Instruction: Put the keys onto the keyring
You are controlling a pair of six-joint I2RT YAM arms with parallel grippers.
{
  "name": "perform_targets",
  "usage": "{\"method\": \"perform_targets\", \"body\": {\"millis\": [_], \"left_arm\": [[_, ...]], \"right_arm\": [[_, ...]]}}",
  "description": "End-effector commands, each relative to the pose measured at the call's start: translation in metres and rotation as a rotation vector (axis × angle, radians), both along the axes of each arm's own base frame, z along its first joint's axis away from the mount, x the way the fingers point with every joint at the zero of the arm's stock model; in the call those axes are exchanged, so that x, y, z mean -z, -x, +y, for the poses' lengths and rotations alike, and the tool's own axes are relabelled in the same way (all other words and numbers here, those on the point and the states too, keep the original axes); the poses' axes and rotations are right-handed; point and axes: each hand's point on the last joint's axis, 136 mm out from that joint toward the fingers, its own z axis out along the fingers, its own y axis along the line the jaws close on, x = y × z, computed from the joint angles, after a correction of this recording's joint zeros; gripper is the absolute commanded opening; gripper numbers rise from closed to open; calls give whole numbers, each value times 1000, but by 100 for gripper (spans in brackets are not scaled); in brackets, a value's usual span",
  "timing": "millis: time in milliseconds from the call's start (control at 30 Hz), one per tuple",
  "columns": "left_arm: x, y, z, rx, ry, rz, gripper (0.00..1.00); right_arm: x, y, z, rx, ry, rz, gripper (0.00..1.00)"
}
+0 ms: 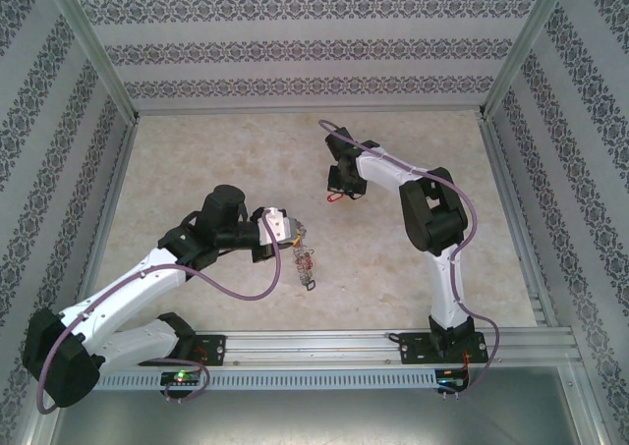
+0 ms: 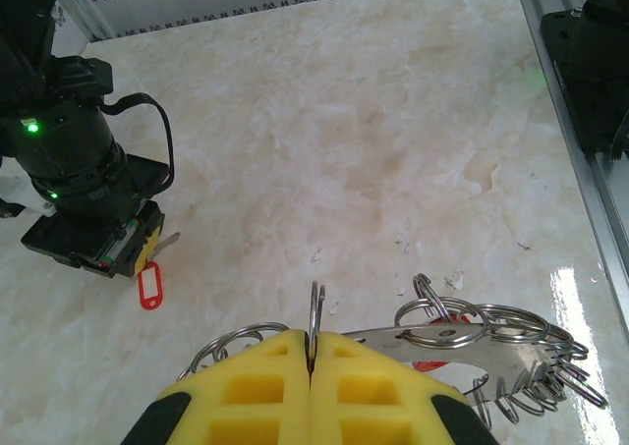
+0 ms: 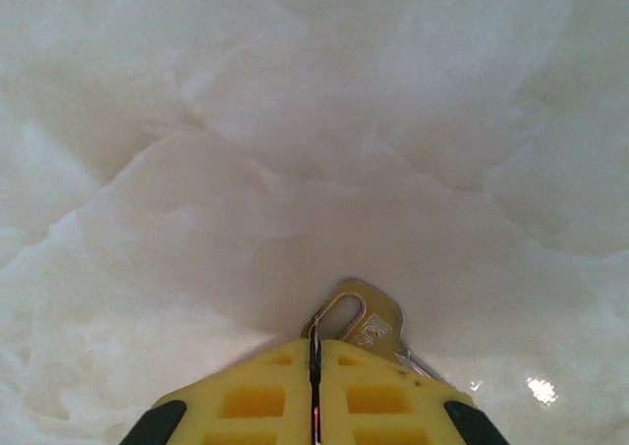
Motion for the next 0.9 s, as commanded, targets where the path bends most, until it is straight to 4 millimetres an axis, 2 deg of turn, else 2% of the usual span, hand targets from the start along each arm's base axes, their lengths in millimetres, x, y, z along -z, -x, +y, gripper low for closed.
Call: {"method": "perform_targets", "body": {"millis": [0, 100, 200, 333, 467, 567, 667, 867], "left_arm": [[-27, 0, -1, 13, 36, -72, 0], [-27, 0, -1, 13, 37, -73, 0], [-28, -1, 0, 9, 37, -76, 0], [-31, -1, 3, -1, 32, -98, 0], [-37, 1, 5, 2, 35, -120, 0], [-44, 3, 6, 3, 52, -152, 0], [-45, 4, 8, 7, 40, -158, 0], [-42, 2, 9, 3, 28, -152, 0]], "right_arm": [[-14, -1, 2, -41, 35, -28, 5], [-27, 0, 5, -82, 24, -51, 3], [-49, 2, 4, -163, 33, -103, 0], [-86, 12, 2, -310, 62, -197, 0], [-132, 34, 13, -566, 54, -395, 0], [-149, 67, 25, -821, 39, -559, 0], [-164, 96, 31, -984, 18, -670, 0], [-198, 158, 47, -1210, -138, -852, 0]]}}
